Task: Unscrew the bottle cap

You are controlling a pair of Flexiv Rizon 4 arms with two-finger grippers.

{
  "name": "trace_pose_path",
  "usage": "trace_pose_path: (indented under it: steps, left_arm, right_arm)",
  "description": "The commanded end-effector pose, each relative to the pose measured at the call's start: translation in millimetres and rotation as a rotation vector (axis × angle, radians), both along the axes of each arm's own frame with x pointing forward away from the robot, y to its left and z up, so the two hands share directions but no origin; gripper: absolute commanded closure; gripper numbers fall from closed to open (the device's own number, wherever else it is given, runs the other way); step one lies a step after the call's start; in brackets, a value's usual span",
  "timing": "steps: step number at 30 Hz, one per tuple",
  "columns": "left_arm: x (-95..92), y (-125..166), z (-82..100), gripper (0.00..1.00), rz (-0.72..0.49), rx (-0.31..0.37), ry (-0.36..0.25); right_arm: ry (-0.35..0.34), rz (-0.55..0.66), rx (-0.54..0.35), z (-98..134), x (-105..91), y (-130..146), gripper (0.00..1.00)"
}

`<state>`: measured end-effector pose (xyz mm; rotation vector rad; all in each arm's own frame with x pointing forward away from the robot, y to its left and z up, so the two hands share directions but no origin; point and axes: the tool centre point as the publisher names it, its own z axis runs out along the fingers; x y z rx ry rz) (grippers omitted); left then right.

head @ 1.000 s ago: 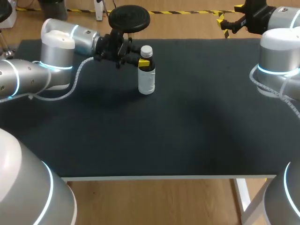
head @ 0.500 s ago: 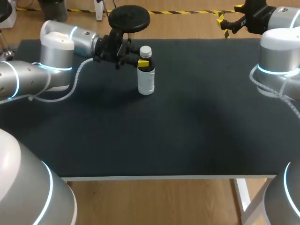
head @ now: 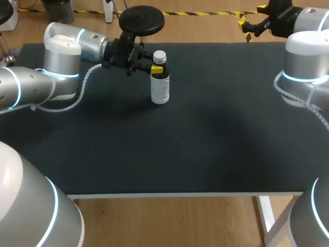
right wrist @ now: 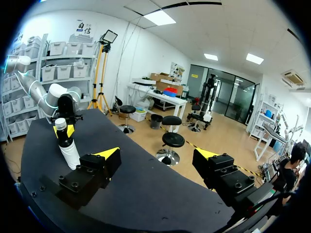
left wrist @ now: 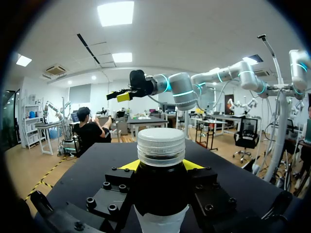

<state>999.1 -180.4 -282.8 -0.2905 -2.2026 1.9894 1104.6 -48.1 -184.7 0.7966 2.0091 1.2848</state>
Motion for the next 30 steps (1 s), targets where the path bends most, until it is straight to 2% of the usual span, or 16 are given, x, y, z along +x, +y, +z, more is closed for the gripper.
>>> trace_pose_path:
  steps: [1,14,21,30]
  left_arm:
    - [1.3,1,0.1,1.0,-0.005,-0.001,0.0]
    - [1.3,1,0.1,1.0,-0.005,-0.001,0.0]
    - [1.3,1,0.1,1.0,-0.005,-0.001,0.0]
    - [1.3,1,0.1,1.0,-0.005,-0.001,0.0]
  right_arm:
    - [-0.001,0.002,0.002,0,-0.1,-1,0.0]
    - [-0.001,0.002,0.002,0,-0.1,-1,0.0]
    - [0.023,0.217,0.024,-1,3.5,6,0.0]
    - [0.052,0.503,0.027,-12,-3.5,39,0.0]
